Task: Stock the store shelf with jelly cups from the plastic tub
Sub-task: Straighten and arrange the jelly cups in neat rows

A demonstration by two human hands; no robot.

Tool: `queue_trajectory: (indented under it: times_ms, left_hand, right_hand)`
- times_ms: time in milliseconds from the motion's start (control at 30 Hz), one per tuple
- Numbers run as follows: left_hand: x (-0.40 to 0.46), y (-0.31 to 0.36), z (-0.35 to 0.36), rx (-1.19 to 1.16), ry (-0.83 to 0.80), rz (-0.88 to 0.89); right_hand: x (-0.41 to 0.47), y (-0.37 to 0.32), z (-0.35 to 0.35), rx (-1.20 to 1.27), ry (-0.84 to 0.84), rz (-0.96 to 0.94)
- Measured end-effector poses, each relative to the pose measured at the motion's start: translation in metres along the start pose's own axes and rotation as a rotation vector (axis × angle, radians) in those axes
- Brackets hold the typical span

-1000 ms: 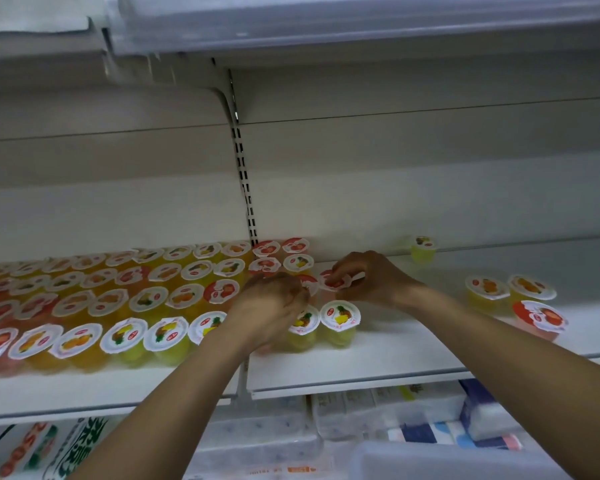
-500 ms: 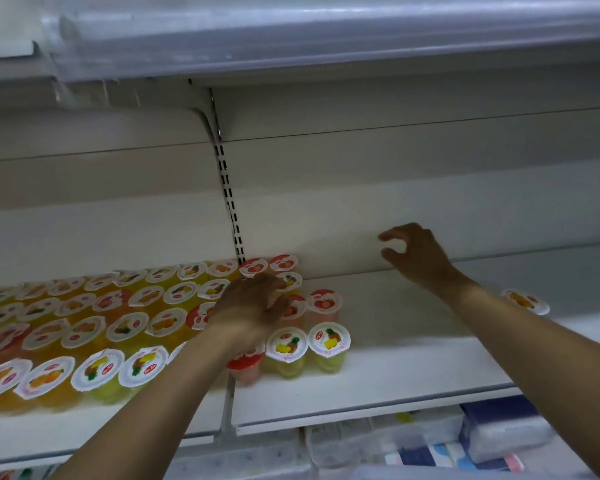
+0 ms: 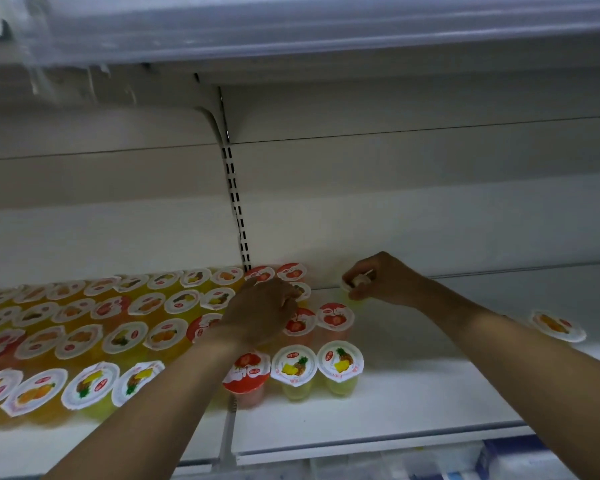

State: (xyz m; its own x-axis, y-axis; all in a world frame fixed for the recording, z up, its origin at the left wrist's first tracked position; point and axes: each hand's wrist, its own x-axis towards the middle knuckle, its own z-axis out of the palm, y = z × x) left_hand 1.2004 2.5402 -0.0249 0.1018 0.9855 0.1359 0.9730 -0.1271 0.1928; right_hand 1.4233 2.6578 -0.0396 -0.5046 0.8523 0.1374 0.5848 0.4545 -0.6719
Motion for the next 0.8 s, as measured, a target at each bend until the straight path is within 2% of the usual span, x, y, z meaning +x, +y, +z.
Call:
queue_trajectory:
  times_ms: [133, 500, 600, 667, 733, 800]
  left_hand:
    - [0.001, -0.001, -0.001, -0.024, 0.013, 0.008]
    - [-0.001, 0.004, -0.002, -0.014, -0.013, -0.024]
    - [-0.002, 0.005, -0.002, -0.018, 0.018, -0.031]
    - [-0.008, 0.012, 0.0, -0.045, 0.034, -0.046]
    - [-0.017, 0.025, 0.003, -0.079, 0.034, -0.032]
    - [-0.027, 0.04, 0.004, -0.081, 0.024, -0.013]
  right_hand:
    - [0.006, -0.014, 0.015, 0.098, -0.091, -0.083]
    - [0.01, -0.023, 0.019, 0.136, -0.147, -0.069]
    - [0.001, -0.029, 0.02, 0.214, -0.09, -0.04]
    - [-0.013, -0.031, 0.019, 0.241, 0.032, -0.029]
    - [-0.034, -0.029, 0.01, 0.152, 0.155, -0.028]
    - [-0.059, -0.022, -0.012, -0.039, 0.191, 0.034]
